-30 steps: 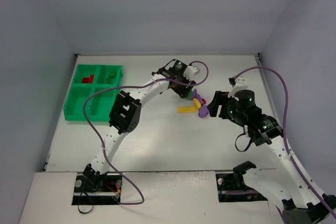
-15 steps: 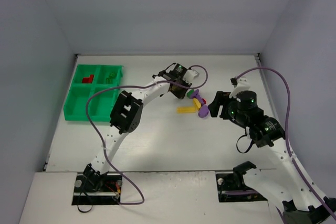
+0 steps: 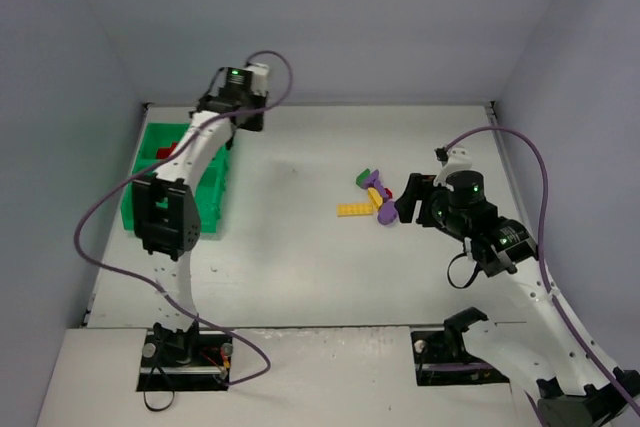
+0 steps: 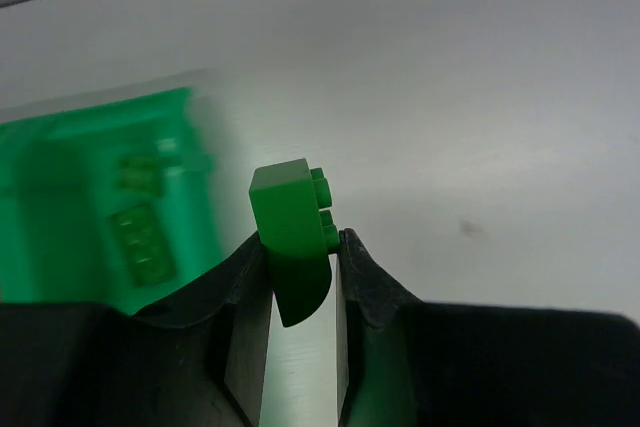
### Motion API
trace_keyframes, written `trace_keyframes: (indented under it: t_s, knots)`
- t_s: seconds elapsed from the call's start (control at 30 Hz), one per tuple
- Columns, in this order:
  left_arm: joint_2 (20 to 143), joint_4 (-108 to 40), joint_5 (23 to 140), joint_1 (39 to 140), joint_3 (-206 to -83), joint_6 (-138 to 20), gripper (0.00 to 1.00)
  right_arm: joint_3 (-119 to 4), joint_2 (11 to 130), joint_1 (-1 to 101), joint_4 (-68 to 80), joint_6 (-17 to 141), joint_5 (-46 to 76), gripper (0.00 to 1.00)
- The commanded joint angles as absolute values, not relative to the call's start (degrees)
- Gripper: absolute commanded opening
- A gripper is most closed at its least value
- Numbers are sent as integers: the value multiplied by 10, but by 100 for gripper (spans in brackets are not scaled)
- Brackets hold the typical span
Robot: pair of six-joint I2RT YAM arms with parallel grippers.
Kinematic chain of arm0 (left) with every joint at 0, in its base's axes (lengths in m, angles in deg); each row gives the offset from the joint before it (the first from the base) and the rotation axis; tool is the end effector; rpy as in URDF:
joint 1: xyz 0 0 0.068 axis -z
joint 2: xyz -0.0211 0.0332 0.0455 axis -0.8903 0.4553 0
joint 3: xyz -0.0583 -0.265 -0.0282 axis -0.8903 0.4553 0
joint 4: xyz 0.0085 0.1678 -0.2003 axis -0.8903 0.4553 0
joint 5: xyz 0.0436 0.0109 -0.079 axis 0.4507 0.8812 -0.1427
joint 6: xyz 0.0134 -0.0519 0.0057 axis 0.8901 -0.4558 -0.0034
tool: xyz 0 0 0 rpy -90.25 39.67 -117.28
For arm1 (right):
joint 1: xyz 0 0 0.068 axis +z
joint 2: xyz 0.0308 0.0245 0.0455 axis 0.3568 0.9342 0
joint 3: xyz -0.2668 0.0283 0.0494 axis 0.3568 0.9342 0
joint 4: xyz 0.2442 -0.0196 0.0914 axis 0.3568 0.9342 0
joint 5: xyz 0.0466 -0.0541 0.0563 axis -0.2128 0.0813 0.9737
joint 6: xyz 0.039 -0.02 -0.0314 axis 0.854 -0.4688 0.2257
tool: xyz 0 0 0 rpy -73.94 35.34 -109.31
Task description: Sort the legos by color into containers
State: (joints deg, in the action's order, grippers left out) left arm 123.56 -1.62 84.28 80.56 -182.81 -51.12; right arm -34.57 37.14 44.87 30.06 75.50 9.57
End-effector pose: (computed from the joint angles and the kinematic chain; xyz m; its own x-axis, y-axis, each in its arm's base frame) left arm 0.4555 -0.1484 0.3108 -0.5982 0.1312 -0.7905 0.3414 0.9342 -0.1033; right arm 0.1690 0.0764 0.3537 -0.4356 0.1829 -0.8814 -0.3033 0.8920 0.3350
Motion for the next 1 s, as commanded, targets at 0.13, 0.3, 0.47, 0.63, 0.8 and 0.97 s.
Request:
trace_keyframes:
  t_s: [0.13, 0.3, 0.47, 0.63, 0.8, 0.97]
  knots:
    - [1198, -31, 907, 675, -1818, -560, 0, -361, 388, 446, 277, 758, 88, 66]
    - [1232, 2, 917, 649, -1845, -568, 9, -362, 391, 446, 277, 758, 90, 66]
    - [1246, 9, 904, 641, -1837, -575, 35, -361, 386, 446, 277, 757, 87, 66]
    - [1235, 3, 910, 641, -1823, -585, 57, -359, 391, 446, 277, 756, 90, 66]
    - [1208, 6, 898, 657, -1833, -585, 61, -364, 398, 445, 277, 752, 88, 66]
    - [1186, -12, 848, 738, -1846, -568, 61, -362, 405, 446, 275, 750, 84, 66]
